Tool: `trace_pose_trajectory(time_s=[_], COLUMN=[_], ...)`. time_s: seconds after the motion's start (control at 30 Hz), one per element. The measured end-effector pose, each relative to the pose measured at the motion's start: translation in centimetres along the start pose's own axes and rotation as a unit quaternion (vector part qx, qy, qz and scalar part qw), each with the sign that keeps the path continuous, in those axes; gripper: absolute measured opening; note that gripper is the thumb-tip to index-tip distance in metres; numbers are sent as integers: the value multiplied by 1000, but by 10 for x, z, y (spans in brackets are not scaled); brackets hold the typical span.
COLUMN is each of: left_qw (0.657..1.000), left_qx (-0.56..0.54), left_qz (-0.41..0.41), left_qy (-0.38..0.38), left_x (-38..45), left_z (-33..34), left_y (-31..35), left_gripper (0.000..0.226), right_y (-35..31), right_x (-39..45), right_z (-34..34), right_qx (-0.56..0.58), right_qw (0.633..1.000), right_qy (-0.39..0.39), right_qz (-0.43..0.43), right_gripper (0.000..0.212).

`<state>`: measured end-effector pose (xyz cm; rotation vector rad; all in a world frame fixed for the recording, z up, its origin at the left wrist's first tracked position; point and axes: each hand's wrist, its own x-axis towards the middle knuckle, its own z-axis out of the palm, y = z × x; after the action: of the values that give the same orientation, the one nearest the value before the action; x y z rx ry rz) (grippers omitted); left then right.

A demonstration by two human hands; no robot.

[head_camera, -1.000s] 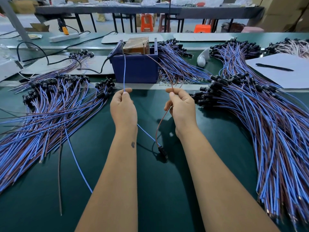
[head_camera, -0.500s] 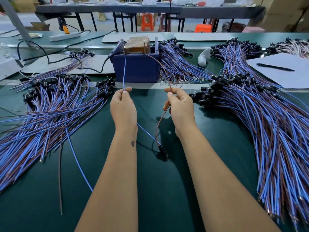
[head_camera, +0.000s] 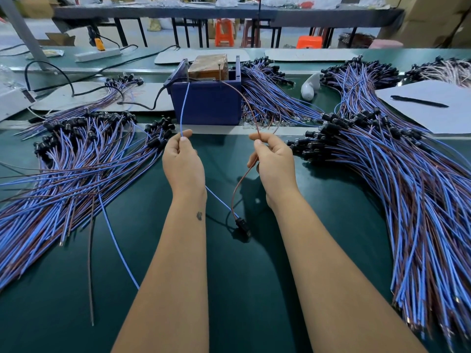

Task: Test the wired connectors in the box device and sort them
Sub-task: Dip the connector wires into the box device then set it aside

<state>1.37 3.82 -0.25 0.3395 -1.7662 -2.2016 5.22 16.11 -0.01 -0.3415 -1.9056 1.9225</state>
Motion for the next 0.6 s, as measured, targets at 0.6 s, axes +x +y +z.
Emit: trace_pose_trajectory(time_s=[0.6], left_qw=[1000], left_qx=[-6], left_qz=[-7], left_qy=[8], left_x=[2], left_z=[-2], left_y=[-1], left_gripper=[27], right_y=[-1], right_x=[-2], right_z=[0], right_qx=[-13], right_qw=[1000], right_qy=[0], right_qz=[1], right_gripper=[20])
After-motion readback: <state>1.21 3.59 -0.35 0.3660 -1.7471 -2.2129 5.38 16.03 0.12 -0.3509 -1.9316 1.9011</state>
